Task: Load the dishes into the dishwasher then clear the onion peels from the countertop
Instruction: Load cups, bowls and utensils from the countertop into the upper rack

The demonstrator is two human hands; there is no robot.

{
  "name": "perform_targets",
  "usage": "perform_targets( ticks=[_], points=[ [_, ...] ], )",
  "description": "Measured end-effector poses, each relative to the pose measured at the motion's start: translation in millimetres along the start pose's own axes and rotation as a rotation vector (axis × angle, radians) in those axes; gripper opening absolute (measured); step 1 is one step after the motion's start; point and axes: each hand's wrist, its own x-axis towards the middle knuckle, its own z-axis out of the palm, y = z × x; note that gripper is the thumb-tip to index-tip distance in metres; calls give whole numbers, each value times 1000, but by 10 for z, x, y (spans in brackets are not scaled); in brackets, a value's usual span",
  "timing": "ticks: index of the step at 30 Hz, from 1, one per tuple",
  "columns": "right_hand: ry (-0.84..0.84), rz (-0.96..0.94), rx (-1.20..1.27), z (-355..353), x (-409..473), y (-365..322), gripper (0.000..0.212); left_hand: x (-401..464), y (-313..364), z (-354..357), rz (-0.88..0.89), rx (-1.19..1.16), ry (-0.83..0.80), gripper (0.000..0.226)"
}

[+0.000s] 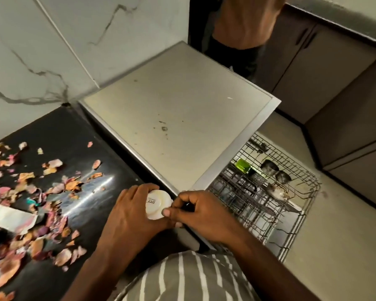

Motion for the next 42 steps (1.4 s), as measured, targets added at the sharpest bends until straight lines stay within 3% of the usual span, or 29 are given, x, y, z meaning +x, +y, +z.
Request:
perform_targets(
  ticks=[15, 18, 21, 25, 32, 36, 42],
  points=[
    [195, 152, 249, -566, -166, 643, 20, 217, 177, 447, 114, 22, -281, 92],
    [305, 244, 208, -856, -205, 1019, 18, 279, 298, 527, 133, 77, -303, 92],
    [468, 333, 17, -1169, -249, 1581, 18, 354, 402, 622, 151, 115, -336, 92],
    [546, 484, -169, -1496, -304, 2343, 27, 473, 578, 775, 156, 185, -411, 91],
    [554, 645, -189, -1738, -293, 3367, 29, 743, 835, 1123, 192, 351, -523, 89],
    [668, 612, -74, -1832, -272, 3660, 51, 876, 975, 1284, 187, 421, -504, 88],
    [685, 594, 73, -1943, -149, 3973, 27, 1005, 1138, 1307, 151, 548, -550, 62]
  ],
)
